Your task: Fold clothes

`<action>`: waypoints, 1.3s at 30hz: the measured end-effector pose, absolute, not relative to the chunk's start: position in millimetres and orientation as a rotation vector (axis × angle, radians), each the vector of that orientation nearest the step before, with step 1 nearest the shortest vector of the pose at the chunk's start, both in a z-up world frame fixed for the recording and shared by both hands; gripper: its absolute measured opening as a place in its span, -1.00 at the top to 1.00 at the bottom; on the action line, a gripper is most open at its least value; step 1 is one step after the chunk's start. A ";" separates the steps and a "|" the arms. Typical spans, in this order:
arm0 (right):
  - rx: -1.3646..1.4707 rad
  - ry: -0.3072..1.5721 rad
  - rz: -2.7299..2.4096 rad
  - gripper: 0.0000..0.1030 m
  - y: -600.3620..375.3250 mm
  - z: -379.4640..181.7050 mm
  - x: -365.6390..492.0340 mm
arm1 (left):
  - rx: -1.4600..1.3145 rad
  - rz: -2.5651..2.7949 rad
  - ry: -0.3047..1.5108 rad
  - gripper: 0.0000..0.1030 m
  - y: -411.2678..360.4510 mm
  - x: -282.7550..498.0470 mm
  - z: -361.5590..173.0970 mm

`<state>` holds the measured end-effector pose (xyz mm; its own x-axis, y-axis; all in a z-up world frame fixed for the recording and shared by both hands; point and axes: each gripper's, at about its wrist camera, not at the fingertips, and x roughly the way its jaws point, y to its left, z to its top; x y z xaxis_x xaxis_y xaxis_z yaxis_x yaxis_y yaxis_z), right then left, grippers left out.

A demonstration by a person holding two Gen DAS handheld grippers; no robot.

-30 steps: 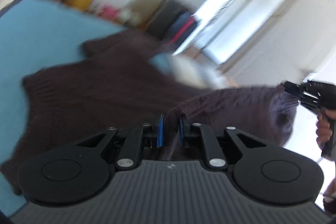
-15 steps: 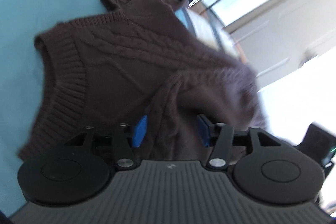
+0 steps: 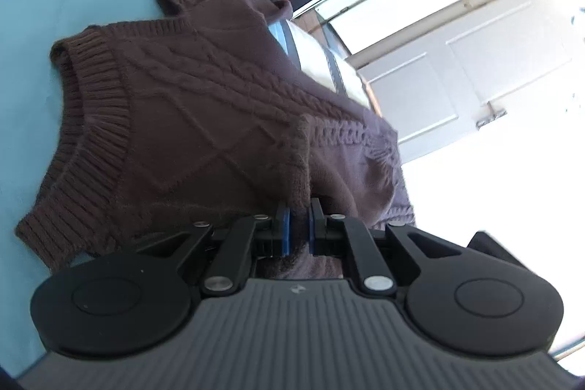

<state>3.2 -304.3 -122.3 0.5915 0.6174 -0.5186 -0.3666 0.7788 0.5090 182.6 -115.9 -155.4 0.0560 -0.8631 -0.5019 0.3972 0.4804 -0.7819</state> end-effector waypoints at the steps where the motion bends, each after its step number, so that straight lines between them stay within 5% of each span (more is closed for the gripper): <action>1: 0.398 0.732 0.543 0.03 -310.4 -123.5 6.0 | -0.492 -1.022 1.155 0.82 -119.0 181.5 -156.0; 5: 0.459 0.740 0.376 -0.41 -328.3 -142.0 11.3 | -0.421 -1.000 1.206 0.60 -135.8 183.8 -166.2; 8: 0.492 0.768 0.277 -0.40 -343.0 -162.5 11.9 | -0.436 -1.022 1.237 0.31 -138.9 183.1 -175.2; 11: 0.619 0.767 0.402 -0.44 -354.2 -166.8 10.4 | -0.495 -1.079 1.208 0.36 -130.8 173.3 -164.2; 14: 0.696 0.825 0.599 -0.43 -346.3 -171.0 12.4 | -0.553 -1.135 1.177 0.81 -122.7 163.5 -153.2; 20: 0.648 0.921 0.798 -0.42 -328.9 -163.2 -6.4 | -0.564 -1.223 1.093 0.81 -109.7 138.4 -125.3; 29: 0.713 0.811 0.546 -0.41 -307.9 -178.9 4.2 | -0.403 -0.916 1.355 0.66 -118.6 158.7 -172.9; 32: 0.690 0.802 0.600 0.01 -292.2 -181.5 -3.8 | -0.418 -0.917 1.350 0.47 -115.8 158.2 -171.1; 34: 0.716 0.807 0.670 0.10 -293.6 -183.3 -12.8 | -0.433 -0.911 1.353 0.32 -113.6 156.7 -170.9; 39: 0.658 0.912 0.658 0.25 -301.3 -187.9 -30.5 | -0.411 -0.891 1.349 0.32 -113.0 155.8 -168.4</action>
